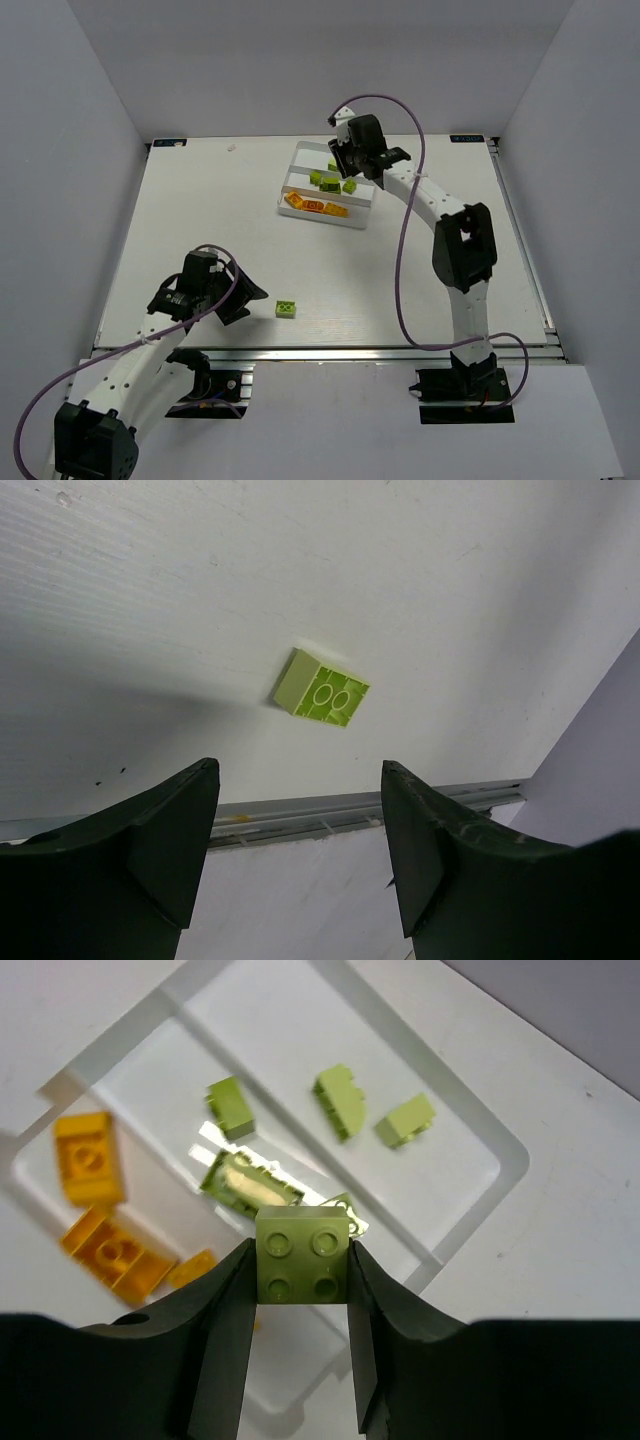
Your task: Sort the legos into containers by color
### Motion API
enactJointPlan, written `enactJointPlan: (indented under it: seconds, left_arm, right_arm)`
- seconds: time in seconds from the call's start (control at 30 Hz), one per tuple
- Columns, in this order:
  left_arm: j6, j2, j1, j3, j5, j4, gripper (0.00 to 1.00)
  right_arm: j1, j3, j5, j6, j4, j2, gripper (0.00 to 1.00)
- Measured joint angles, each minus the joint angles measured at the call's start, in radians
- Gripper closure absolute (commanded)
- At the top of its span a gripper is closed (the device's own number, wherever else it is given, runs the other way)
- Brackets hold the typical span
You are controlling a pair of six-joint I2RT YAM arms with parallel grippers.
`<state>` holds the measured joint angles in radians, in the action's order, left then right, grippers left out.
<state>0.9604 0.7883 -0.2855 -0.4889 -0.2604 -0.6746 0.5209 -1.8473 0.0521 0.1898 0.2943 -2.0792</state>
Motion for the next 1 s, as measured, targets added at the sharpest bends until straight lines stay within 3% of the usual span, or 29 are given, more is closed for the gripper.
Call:
enactJointPlan:
  seconds: [0.33, 0.57, 0.83, 0.9, 1.0]
  left_arm:
    - [0.002, -0.051, 0.000, 0.000, -0.014, 0.003, 0.24]
    - [0.009, -0.032, 0.000, 0.000, -0.021, 0.025, 0.23]
    - [0.008, 0.087, 0.000, -0.007, -0.037, 0.070, 0.22]
    - [0.005, 0.114, 0.000, -0.018, -0.039, 0.078, 0.22]
    - [0.004, 0.142, -0.003, -0.031, -0.040, 0.098, 0.22]
  right_arm:
    - [-0.109, -0.294, 0.120, -0.146, -0.011, -0.316, 1.00]
    - [-0.181, -0.336, 0.101, -0.160, -0.055, -0.354, 0.69]
    - [-0.192, -0.335, 0.011, -0.170, -0.097, -0.357, 0.62]
    - [-0.189, -0.335, -0.006, -0.182, -0.105, -0.360, 0.46]
    - [-0.185, -0.335, -0.032, -0.193, -0.113, -0.368, 0.31]
